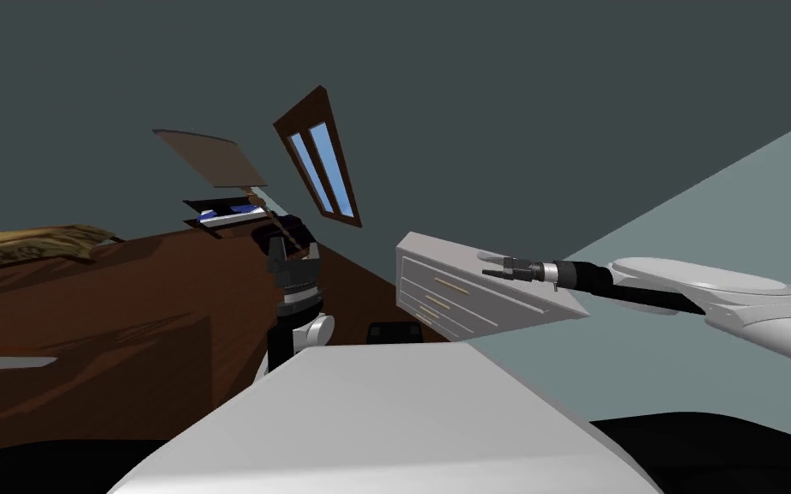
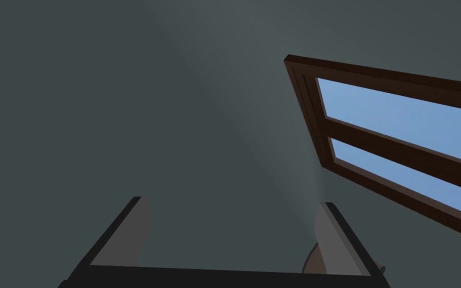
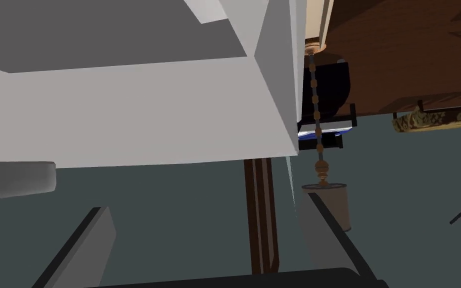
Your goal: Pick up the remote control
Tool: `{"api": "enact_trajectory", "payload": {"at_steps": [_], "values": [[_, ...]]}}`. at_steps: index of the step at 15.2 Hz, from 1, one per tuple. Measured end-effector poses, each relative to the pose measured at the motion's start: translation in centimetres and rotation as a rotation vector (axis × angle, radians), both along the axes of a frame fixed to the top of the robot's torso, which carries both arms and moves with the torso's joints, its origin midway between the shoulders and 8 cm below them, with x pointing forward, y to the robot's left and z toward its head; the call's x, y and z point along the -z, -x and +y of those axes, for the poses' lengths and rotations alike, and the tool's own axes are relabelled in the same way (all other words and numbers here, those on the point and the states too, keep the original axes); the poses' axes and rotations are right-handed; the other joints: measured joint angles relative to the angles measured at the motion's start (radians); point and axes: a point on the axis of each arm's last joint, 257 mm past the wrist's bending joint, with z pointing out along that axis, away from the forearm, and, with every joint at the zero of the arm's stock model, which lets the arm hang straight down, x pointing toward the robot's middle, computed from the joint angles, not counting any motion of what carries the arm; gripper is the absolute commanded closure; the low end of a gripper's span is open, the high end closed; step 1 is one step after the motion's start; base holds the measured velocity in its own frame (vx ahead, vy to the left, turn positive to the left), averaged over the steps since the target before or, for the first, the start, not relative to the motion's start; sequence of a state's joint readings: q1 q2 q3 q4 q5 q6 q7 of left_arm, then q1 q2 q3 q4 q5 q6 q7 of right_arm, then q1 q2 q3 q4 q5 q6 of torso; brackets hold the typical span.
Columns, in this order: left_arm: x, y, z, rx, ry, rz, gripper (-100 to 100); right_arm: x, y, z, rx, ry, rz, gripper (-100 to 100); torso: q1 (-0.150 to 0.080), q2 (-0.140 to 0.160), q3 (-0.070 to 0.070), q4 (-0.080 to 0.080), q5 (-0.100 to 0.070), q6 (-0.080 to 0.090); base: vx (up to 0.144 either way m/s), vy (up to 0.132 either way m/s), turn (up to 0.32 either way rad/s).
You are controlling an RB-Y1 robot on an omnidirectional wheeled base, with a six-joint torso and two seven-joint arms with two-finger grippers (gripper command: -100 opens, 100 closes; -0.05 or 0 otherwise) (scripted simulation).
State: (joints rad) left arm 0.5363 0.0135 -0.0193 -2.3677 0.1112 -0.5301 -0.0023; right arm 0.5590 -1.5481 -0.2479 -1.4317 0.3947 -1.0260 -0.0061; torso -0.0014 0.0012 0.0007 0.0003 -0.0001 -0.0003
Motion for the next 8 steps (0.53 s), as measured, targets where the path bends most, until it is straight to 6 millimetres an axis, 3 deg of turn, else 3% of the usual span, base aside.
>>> {"api": "enact_trajectory", "payload": {"at_steps": [8], "values": [[0.0,0.0,0.0,0.0,0.0,0.0,0,-0.3,0.5,-3.9,-0.035,0.199,0.1,-100,-0.001,0.0,0.0,0.0,0.0,0.0,-0.02,-0.023,0.121]]}}
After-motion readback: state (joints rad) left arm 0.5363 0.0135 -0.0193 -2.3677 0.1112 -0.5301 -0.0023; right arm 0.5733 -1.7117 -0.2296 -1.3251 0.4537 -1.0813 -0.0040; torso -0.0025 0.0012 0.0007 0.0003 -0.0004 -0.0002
